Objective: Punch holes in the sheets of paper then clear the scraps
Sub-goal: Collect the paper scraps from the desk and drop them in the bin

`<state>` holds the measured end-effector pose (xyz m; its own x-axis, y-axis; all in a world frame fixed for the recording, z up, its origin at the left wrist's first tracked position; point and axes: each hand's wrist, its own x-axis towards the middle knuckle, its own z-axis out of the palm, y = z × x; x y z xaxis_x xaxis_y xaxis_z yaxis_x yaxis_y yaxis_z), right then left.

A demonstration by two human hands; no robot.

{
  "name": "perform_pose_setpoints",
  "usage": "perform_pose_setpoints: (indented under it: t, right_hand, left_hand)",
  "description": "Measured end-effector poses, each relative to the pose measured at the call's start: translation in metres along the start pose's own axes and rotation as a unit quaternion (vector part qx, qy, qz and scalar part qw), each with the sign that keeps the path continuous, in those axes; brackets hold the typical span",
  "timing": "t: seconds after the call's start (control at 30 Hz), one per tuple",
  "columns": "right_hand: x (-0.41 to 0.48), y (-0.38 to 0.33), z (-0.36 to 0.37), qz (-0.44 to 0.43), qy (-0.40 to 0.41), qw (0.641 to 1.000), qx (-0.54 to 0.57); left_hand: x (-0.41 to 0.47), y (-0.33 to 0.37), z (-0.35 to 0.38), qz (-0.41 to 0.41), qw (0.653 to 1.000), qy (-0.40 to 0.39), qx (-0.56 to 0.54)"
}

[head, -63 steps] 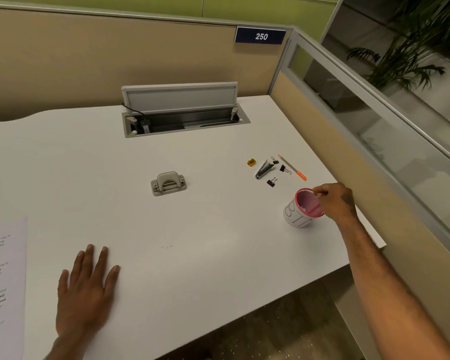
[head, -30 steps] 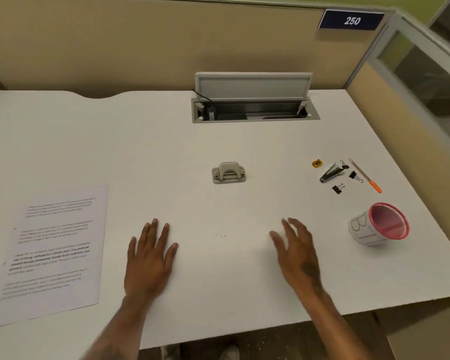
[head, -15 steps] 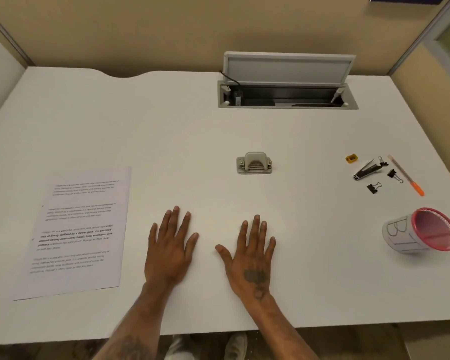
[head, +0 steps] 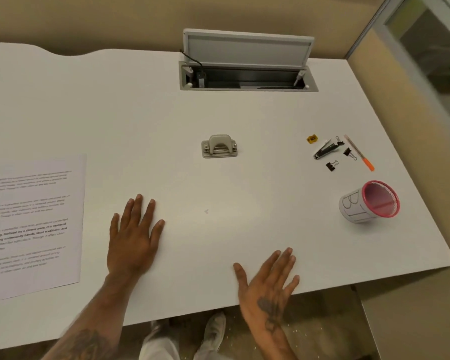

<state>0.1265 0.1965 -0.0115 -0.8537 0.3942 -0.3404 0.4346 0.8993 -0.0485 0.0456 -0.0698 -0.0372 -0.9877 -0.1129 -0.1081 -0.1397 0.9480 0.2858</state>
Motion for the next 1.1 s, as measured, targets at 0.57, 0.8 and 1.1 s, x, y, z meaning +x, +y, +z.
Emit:
perform_pose_setpoints:
  t: [0.57,0.8,1.1]
  right_hand:
    - [0.048,-0.132,0.004,-0.18,0.036,0.982,0.048]
    - [0.064,-0.085,-0.012,-0.176,0.185,0.945,0.203]
    - [0.083,-0.113,-0.021,-0.172,0.086,0.939,0.287]
  left_hand:
    - [0.002,-0.003,0.002,0.0,1.0,0.006,0.008]
    - [0.002,-0.003,0.003,-0.005,1.0,0.004,0.014]
    - [0.002,-0.003,0.003,-0.004,1.0,0.003,0.017]
